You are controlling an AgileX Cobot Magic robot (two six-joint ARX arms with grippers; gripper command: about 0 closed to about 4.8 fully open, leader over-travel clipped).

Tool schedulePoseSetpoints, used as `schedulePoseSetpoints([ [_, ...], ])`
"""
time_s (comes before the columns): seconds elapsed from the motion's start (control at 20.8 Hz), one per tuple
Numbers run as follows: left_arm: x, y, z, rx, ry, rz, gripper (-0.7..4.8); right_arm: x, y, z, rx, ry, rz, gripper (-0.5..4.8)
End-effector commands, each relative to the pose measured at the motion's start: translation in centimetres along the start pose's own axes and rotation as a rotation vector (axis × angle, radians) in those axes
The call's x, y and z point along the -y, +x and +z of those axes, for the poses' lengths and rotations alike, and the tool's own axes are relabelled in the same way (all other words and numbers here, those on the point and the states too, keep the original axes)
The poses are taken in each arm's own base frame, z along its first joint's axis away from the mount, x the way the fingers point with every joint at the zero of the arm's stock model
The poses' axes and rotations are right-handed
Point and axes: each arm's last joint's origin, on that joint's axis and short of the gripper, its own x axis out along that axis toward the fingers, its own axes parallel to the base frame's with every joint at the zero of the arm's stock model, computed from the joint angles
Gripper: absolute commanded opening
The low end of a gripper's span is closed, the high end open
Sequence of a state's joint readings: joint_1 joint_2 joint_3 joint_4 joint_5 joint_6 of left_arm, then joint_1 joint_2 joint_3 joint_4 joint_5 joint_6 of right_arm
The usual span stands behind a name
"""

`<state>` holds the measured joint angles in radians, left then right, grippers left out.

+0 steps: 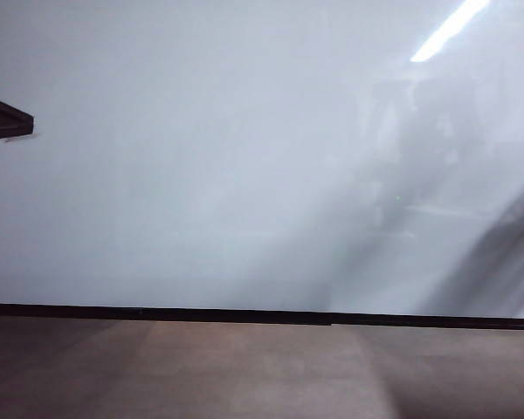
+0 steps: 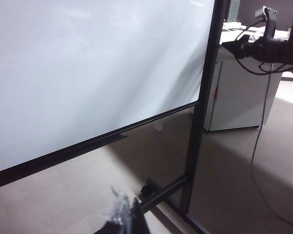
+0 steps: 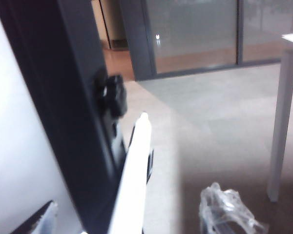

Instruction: Reach to the right to find the marker pen, pick it up, and write the number 17 on the whiteboard.

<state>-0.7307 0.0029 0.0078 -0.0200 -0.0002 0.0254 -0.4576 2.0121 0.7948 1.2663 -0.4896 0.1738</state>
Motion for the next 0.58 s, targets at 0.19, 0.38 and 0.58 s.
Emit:
schedulePoseSetpoints([
  [0.19,-0.01,0.0,0.08,0.006,0.001,-0.002,-0.05,-0.23,0.95,0.01,0.015,0.002,0.001,3.58],
  [0.38,-0.01,0.0,0.08,0.006,0.001,-0.002,-0.05,-0.21,0.94,-0.02,0.013,0.002,-0.001,2.68],
  [0.58,-0.01,0.0,0.08,0.006,0.001,-0.002,-0.05,-0.19,0.95,-0.03,0.012,0.001,-0.008,2.01],
])
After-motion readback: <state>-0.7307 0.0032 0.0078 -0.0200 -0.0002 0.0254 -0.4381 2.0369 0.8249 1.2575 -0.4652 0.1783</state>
